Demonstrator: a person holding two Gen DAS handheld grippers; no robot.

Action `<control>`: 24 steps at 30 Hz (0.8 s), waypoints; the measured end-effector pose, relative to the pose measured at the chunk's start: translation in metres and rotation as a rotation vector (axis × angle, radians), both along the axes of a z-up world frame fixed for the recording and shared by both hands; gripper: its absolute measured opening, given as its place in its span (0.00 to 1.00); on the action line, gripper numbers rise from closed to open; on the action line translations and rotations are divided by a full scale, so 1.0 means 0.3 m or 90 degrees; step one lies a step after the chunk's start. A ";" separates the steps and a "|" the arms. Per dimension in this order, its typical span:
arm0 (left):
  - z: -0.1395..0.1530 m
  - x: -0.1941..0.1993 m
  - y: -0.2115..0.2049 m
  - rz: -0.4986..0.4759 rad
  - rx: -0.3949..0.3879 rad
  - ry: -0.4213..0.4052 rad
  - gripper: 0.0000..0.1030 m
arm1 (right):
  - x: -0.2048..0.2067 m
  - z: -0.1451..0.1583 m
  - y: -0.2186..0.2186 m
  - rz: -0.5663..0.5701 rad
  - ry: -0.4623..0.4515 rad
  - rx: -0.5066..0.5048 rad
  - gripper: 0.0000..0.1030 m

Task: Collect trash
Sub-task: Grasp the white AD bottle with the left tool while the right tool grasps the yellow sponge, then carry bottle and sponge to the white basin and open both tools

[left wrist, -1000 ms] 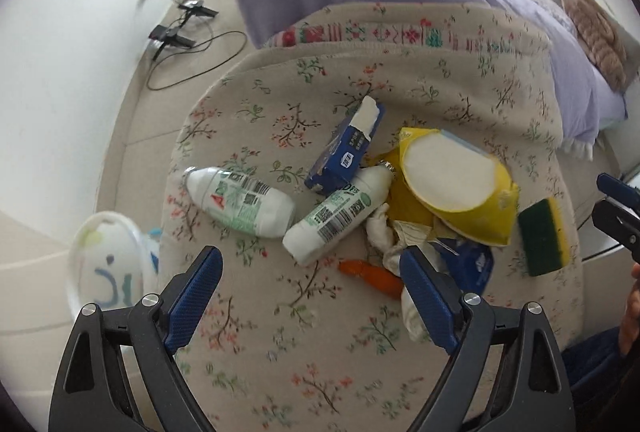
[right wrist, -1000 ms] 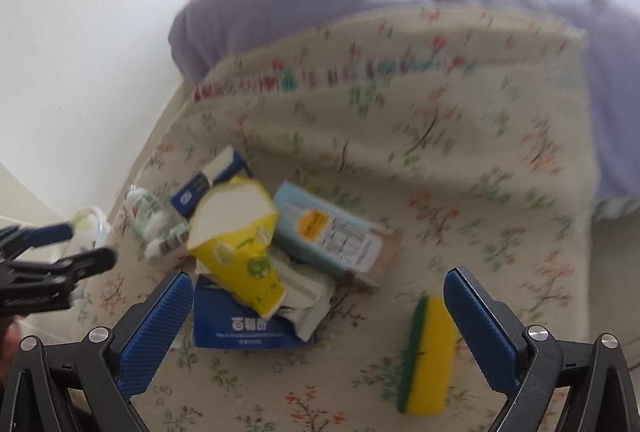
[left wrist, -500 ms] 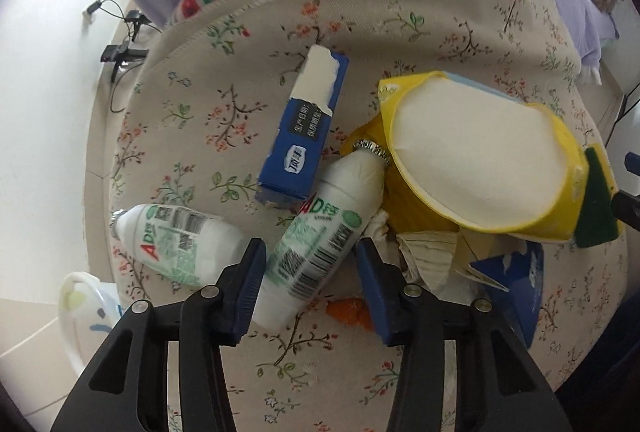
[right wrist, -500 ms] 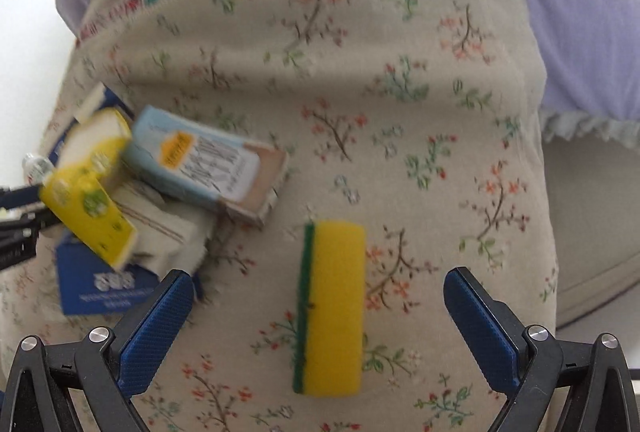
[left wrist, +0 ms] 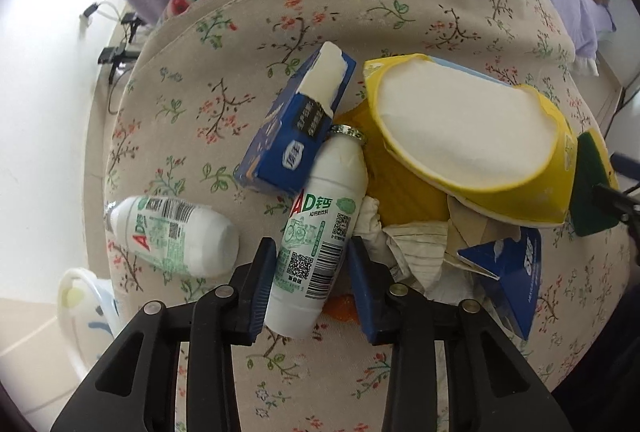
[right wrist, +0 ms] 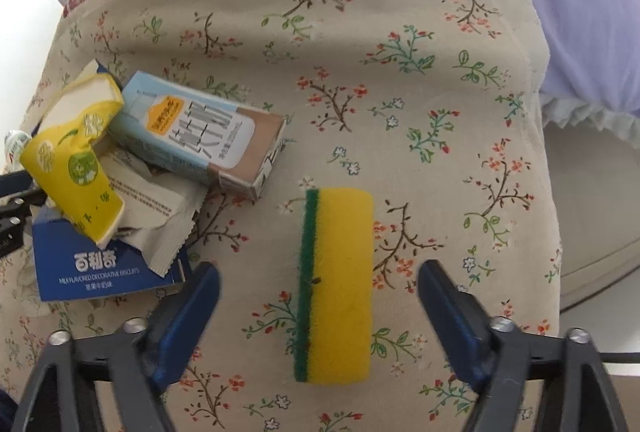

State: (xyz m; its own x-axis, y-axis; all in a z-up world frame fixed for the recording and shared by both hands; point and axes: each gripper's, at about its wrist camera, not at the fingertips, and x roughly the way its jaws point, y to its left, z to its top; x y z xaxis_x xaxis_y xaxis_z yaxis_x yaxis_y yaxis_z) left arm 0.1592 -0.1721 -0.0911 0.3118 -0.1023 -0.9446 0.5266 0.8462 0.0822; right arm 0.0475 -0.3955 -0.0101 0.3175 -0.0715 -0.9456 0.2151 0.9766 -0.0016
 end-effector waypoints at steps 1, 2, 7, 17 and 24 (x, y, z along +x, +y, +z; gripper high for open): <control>0.007 -0.003 0.003 0.003 -0.004 -0.001 0.37 | -0.002 -0.004 0.006 0.000 0.003 -0.001 0.56; 0.016 -0.009 0.006 0.004 -0.010 -0.003 0.36 | -0.003 -0.007 0.007 -0.003 0.005 0.002 0.38; 0.070 -0.047 0.029 0.009 -0.048 -0.010 0.35 | -0.017 0.013 0.021 -0.005 -0.010 -0.012 0.31; 0.144 -0.100 0.104 0.016 -0.097 -0.010 0.34 | -0.043 0.105 0.094 0.024 -0.084 -0.079 0.29; 0.196 -0.142 0.181 0.039 -0.158 0.004 0.34 | -0.052 0.151 0.131 0.033 -0.121 -0.089 0.27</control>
State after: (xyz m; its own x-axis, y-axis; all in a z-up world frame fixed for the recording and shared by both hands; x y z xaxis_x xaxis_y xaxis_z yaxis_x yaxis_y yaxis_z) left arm 0.1167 -0.1179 -0.0323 0.3190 -0.3120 -0.8949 0.4734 0.8705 -0.1348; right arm 0.0319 -0.3563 0.0353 0.4952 -0.1760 -0.8508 0.1738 0.9795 -0.1015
